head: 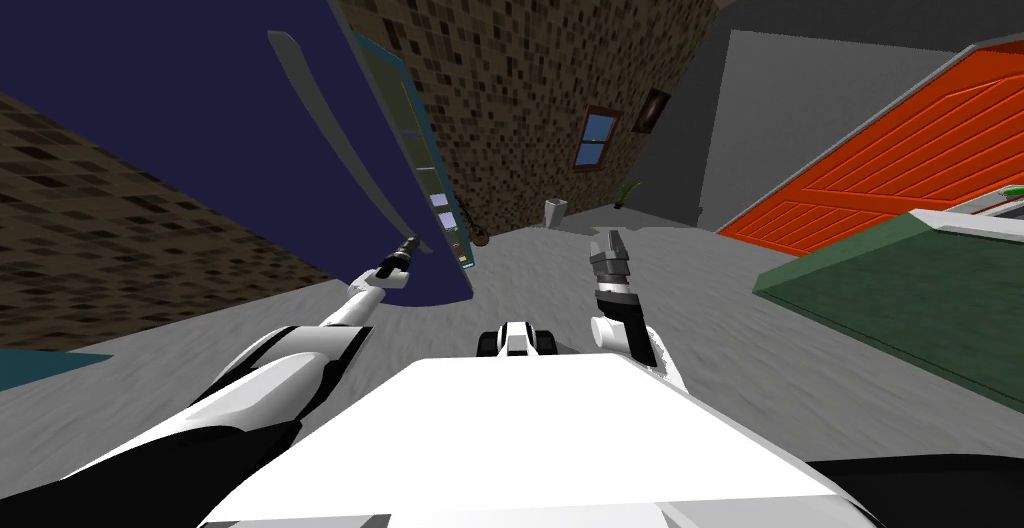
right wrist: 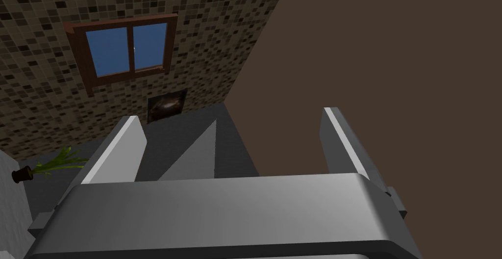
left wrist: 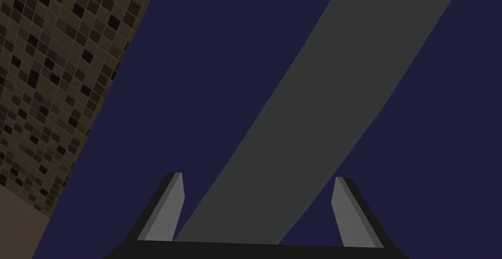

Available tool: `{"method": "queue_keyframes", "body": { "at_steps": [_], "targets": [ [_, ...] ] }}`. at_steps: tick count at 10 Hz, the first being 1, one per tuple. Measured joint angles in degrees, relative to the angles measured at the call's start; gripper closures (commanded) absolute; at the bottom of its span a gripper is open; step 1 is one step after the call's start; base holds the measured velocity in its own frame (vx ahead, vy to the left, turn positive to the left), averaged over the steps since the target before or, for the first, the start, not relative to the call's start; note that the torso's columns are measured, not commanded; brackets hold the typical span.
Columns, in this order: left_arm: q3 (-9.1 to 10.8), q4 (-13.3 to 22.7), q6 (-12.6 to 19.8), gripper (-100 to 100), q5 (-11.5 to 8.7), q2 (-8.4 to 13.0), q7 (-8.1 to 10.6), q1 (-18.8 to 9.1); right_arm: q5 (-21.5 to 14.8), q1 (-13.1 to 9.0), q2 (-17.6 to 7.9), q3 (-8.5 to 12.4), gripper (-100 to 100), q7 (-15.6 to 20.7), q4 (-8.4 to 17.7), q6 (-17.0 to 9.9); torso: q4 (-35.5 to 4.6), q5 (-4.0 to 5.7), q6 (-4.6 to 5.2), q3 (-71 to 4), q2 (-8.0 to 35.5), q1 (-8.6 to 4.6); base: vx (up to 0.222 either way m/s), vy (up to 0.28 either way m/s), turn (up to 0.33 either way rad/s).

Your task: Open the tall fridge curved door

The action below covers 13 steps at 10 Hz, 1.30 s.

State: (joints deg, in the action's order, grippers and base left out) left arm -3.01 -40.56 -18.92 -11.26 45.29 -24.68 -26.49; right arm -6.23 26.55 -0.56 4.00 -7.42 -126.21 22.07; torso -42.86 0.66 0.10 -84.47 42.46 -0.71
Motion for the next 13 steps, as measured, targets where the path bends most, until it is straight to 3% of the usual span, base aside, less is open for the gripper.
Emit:
{"method": "queue_keyframes", "body": {
  "at_steps": [2, 4, 7, 8, 9, 13],
  "targets": [
    [-0.16, 1.5, 0.2, 100, 0.0, 0.1, 0.12, -0.5, 0.0, 0.0, 0.0, 0.0, 0, 0.0, 0.0, 0.0, 0.2, -0.26, -0.10, 0.0, 0.1, 0.31, -0.067, 0.056, -0.023],
    [-1.26, 0.8, 0.0, 100, 0.0, 0.2, 0.73, -0.3, 0.0, 0.0, 0.0, 0.0, 0, 0.0, 0.0, 0.0, 0.2, -0.56, -0.14, 0.4, 0.6, 0.73, -0.206, 0.136, -0.072],
    [-3.96, -0.4, -0.8, 100, 0.2, 0.6, 2.39, -0.2, 0.0, 0.0, 0.0, 0.0, 0, 0.0, 0.0, 0.0, 0.1, -0.45, -0.41, 0.3, 0.4, 0.88, -0.266, 0.162, -0.066],
    [-4.30, -3.1, -0.2, 100, 0.0, 0.7, 2.67, 0.7, 0.0, 0.0, 0.0, 0.0, 0, 0.0, 0.0, 0.0, 0.0, -0.42, -0.32, 0.3, 0.5, 0.76, -0.282, 0.146, -0.056],
    [-5.53, -1.5, -1.3, 100, 0.3, 0.5, 3.16, -0.4, 0.0, 0.0, 0.0, 0.0, 0, 0.0, 0.0, 0.0, 0.0, -0.40, -0.43, 0.2, 0.3, 0.71, -0.275, 0.152, -0.062],
    [-8.52, -4.0, -1.9, 100, 0.3, 1.5, 5.53, 0.0, 0.0, 0.0, 0.0, 0.0, 0, 0.0, 0.0, 0.0, -0.2, -0.31, -0.57, 0.3, 0.4, 0.84, -0.214, 0.143, -0.052]
  ]
}}
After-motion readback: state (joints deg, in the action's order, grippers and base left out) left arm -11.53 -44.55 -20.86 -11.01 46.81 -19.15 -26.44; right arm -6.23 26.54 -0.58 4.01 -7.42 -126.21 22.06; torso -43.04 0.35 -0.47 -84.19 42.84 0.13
